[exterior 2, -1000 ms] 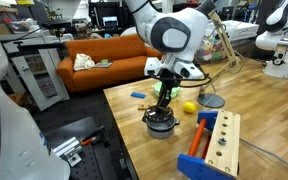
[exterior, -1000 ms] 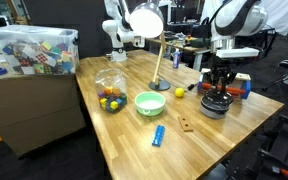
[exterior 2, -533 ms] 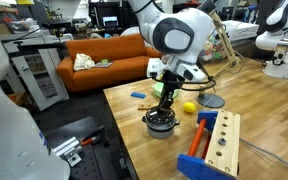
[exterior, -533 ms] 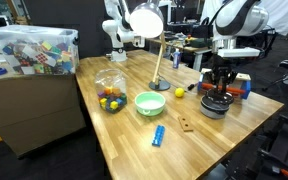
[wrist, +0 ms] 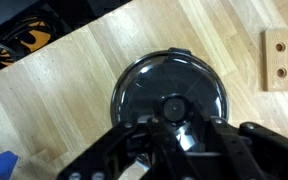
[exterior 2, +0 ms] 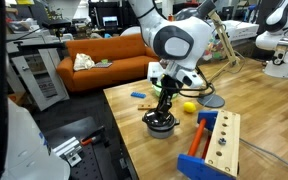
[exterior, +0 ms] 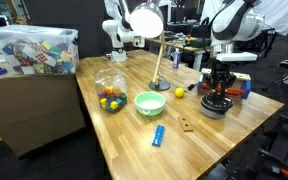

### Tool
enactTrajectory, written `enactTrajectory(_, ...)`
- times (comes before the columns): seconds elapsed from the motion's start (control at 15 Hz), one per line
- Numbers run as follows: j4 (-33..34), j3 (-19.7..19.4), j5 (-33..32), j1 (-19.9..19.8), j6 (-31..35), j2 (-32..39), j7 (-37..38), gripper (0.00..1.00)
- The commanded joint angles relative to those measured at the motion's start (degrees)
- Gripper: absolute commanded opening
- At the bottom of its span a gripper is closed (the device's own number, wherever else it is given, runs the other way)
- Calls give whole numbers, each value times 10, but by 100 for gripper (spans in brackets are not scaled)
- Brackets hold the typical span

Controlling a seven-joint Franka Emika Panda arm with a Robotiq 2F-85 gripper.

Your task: Pick up the black lid from the table and put it on the grey food storage container.

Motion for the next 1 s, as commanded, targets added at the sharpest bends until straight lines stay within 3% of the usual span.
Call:
enactTrajectory(0.0,21,5,15,-9,-16,14,-22,9)
enactTrajectory(0.93,41,2,10,-12,-26,32,-22,9)
